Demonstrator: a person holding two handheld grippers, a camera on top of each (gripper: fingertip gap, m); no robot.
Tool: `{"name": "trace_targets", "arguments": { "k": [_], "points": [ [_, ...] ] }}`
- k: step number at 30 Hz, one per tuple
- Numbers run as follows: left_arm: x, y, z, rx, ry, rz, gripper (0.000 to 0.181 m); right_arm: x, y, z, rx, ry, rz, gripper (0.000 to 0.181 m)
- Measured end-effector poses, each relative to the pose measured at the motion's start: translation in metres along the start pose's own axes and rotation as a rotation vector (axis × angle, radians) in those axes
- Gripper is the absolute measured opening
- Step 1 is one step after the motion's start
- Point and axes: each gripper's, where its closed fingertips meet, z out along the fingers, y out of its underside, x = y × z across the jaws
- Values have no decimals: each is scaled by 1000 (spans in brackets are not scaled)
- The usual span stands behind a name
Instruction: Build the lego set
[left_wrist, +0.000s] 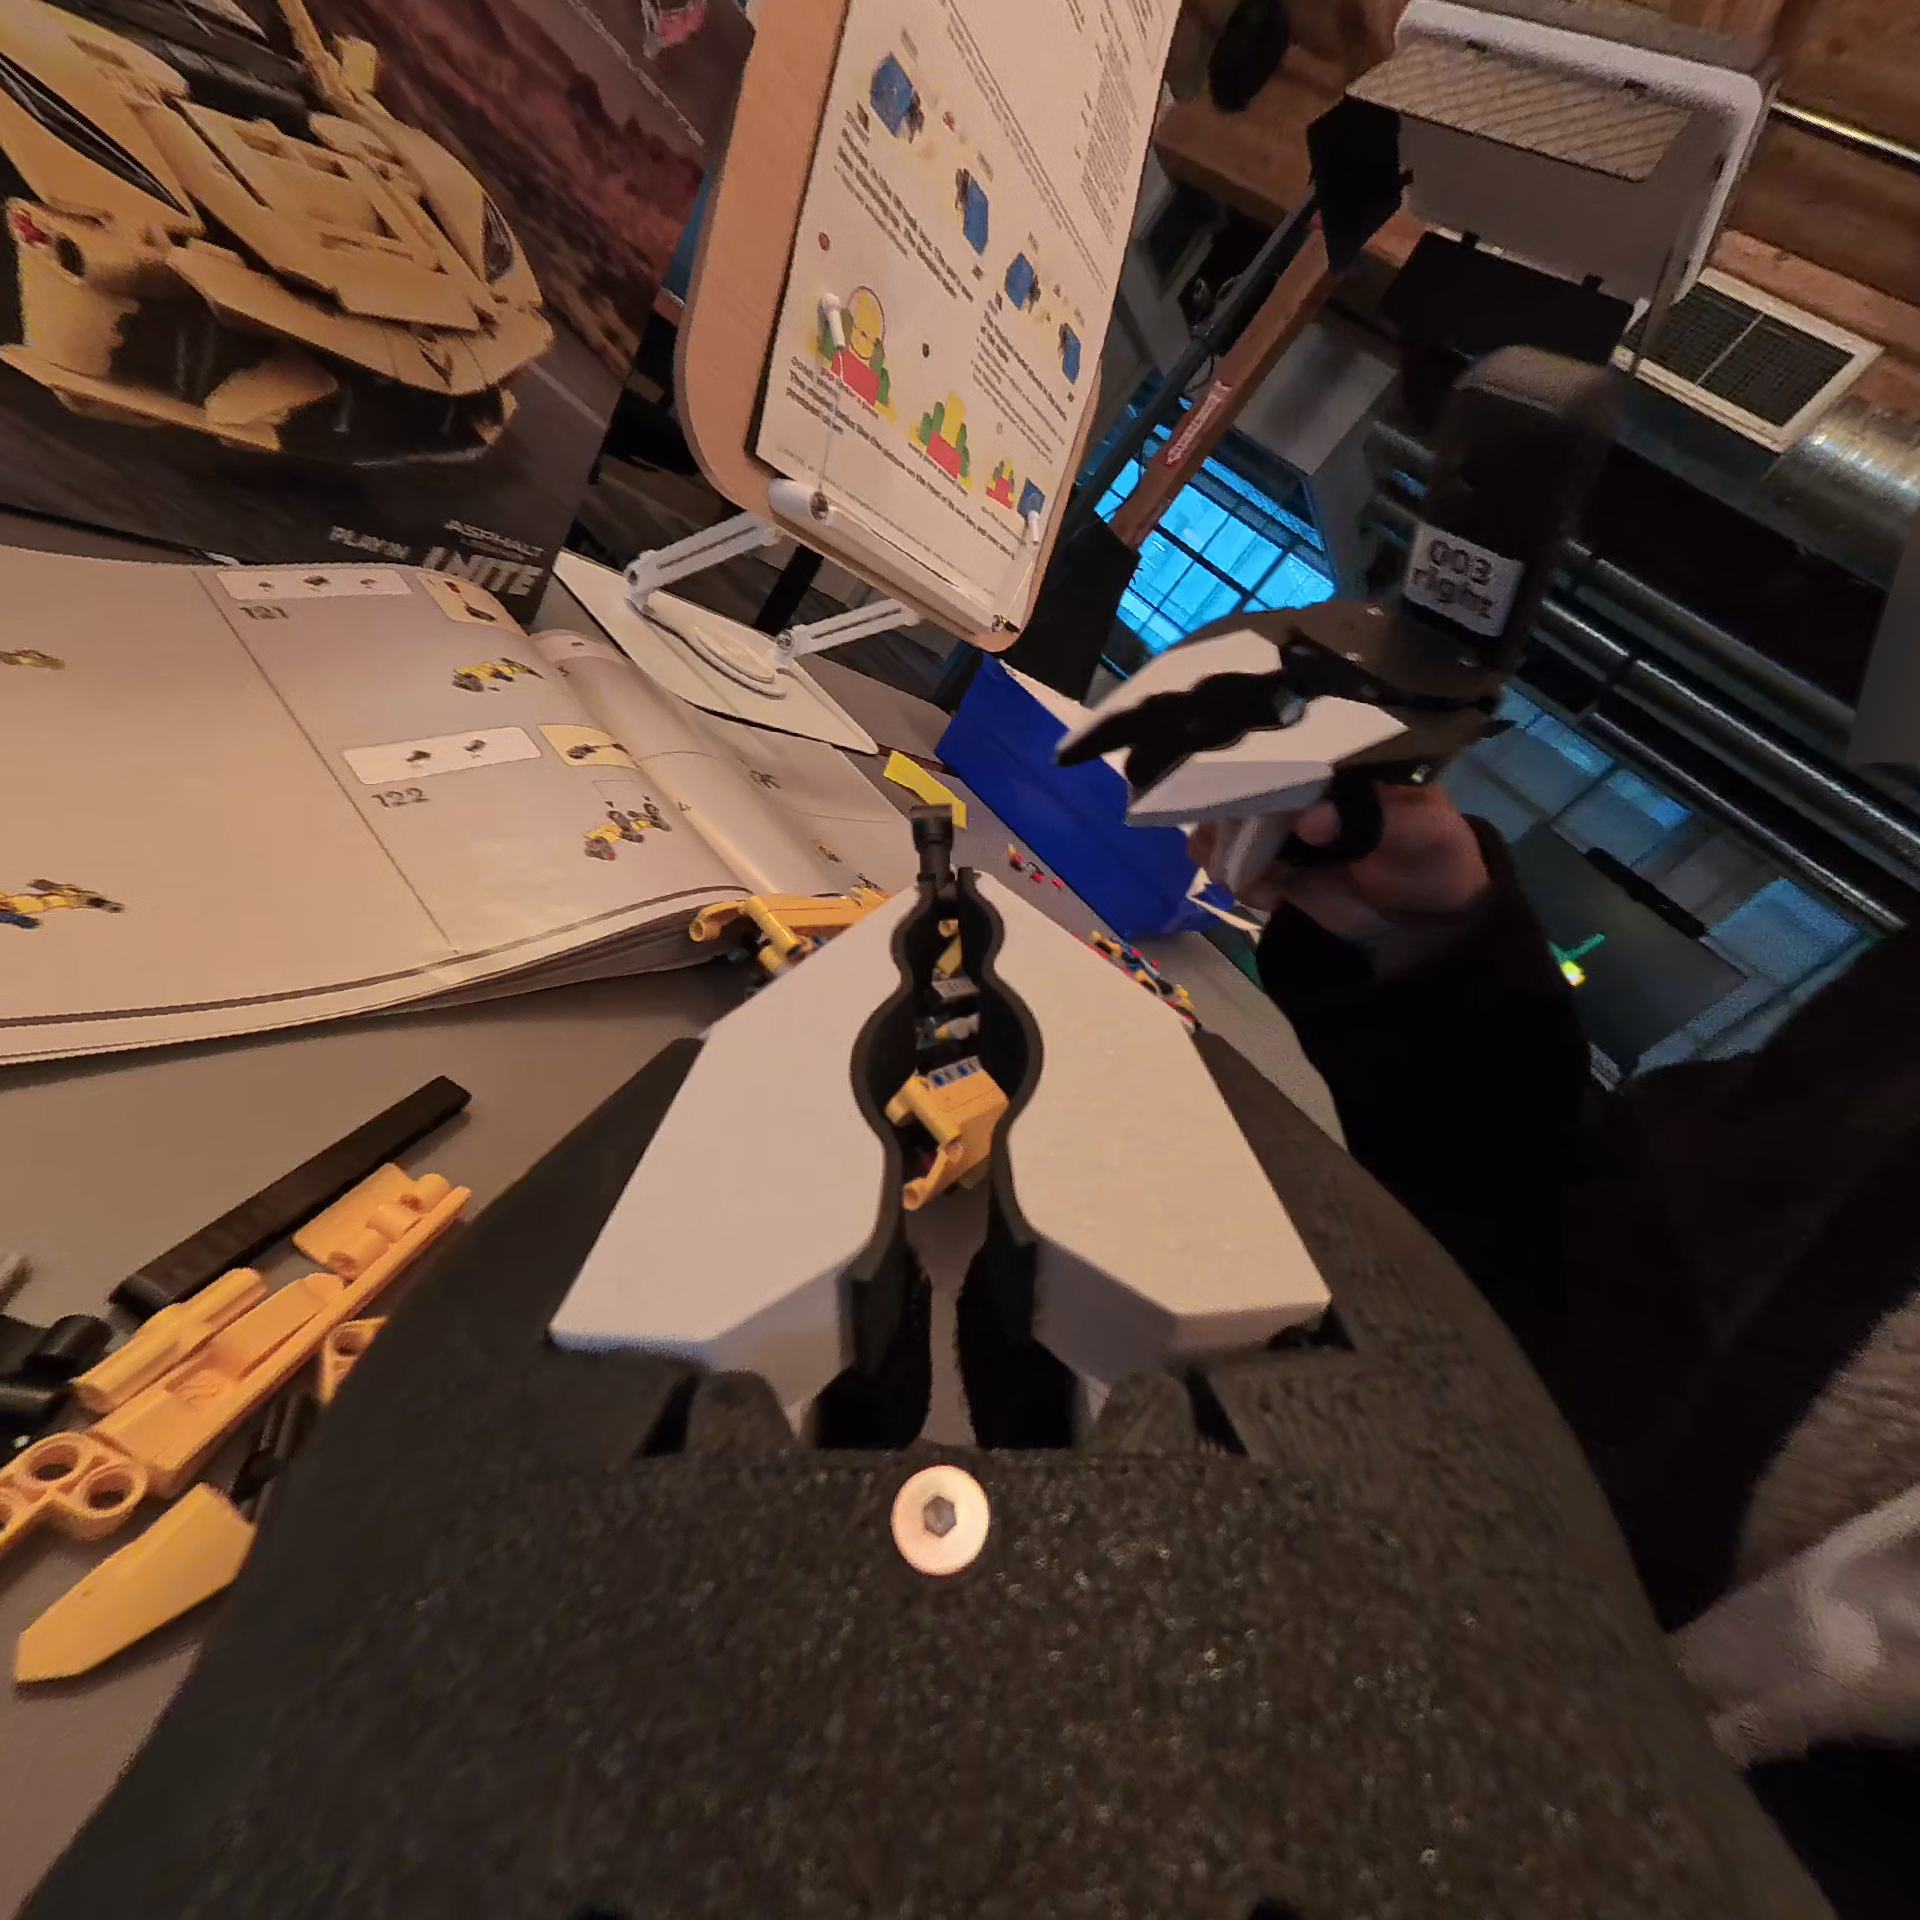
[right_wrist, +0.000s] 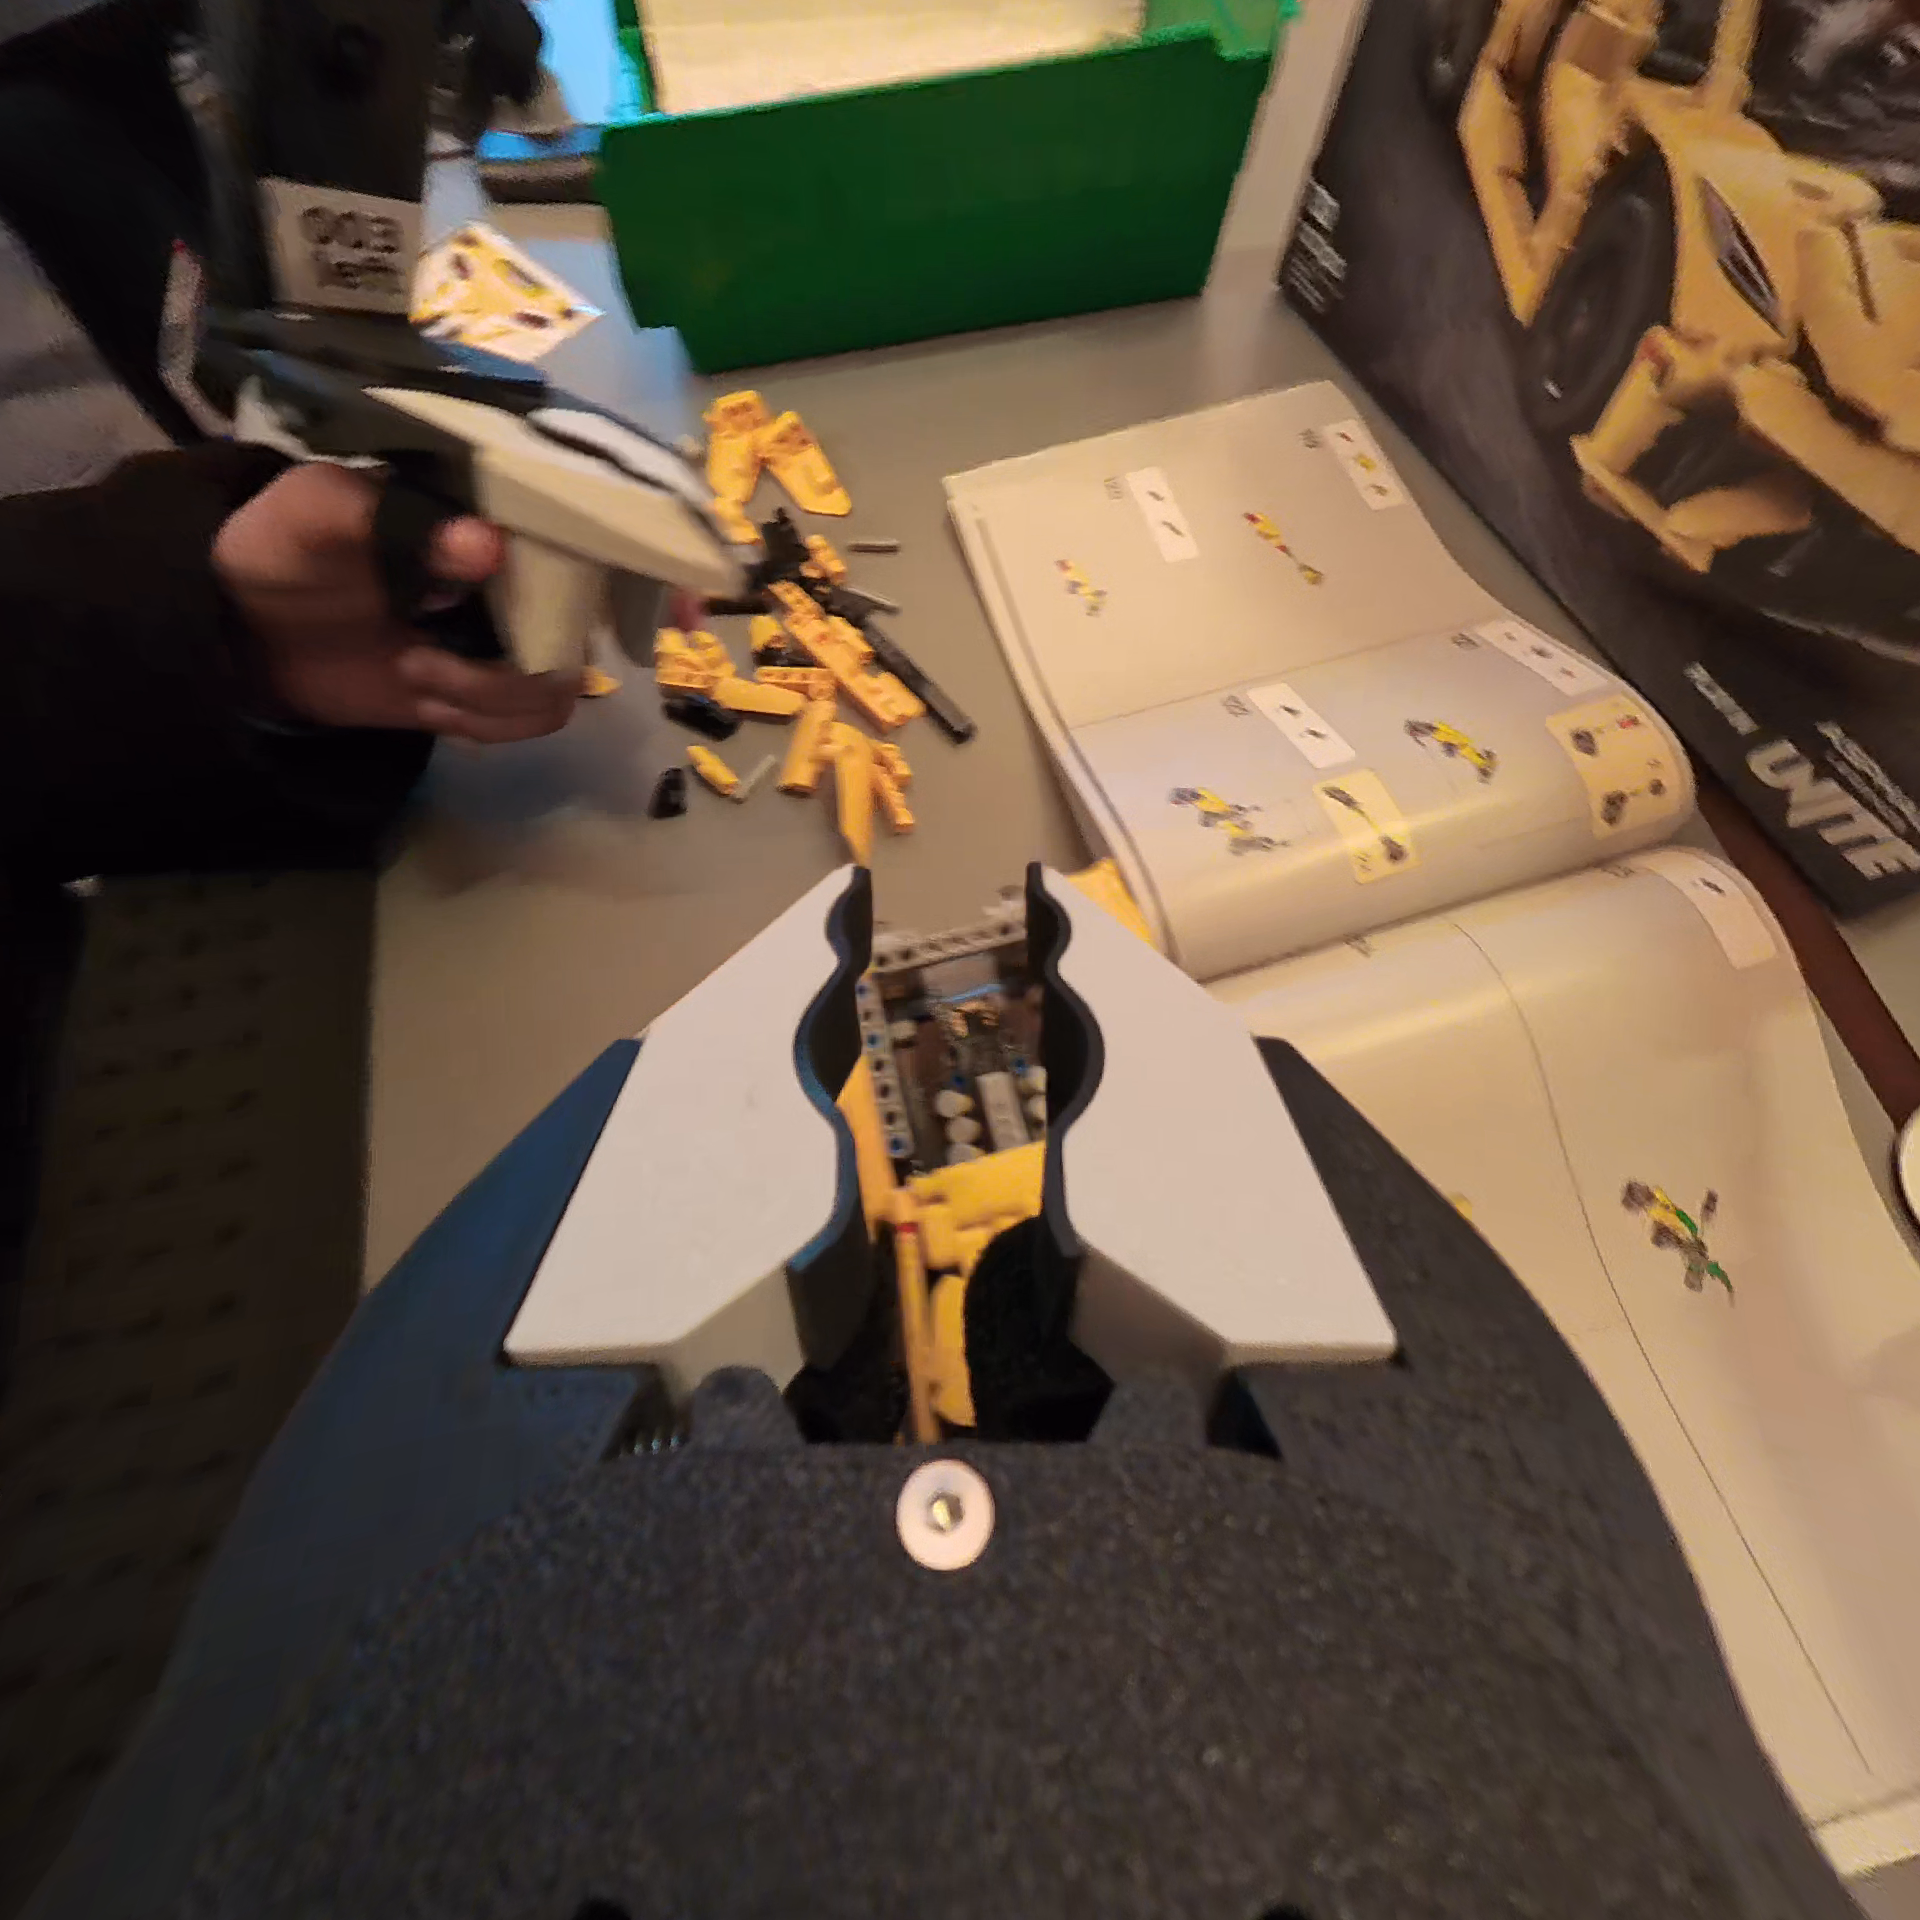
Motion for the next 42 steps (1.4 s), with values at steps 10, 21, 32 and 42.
{"name": "trace_targets", "arguments": {
  "k": [10,21,32,42],
  "points": [
    [44,-7,-3,42,317,-163,3,-78,-5,-1,355,-280,122,28],
    [86,10,-1,-39,456,-31,3,-84,-24,-13,606,-376,280,25],
    [99,44,9,-172,424,197,3,-92,-17,-5,559,-418,259,18],
    [97,50,10,-207,418,193,3,-98,-6,-2,490,-476,256,7]
  ]
}}
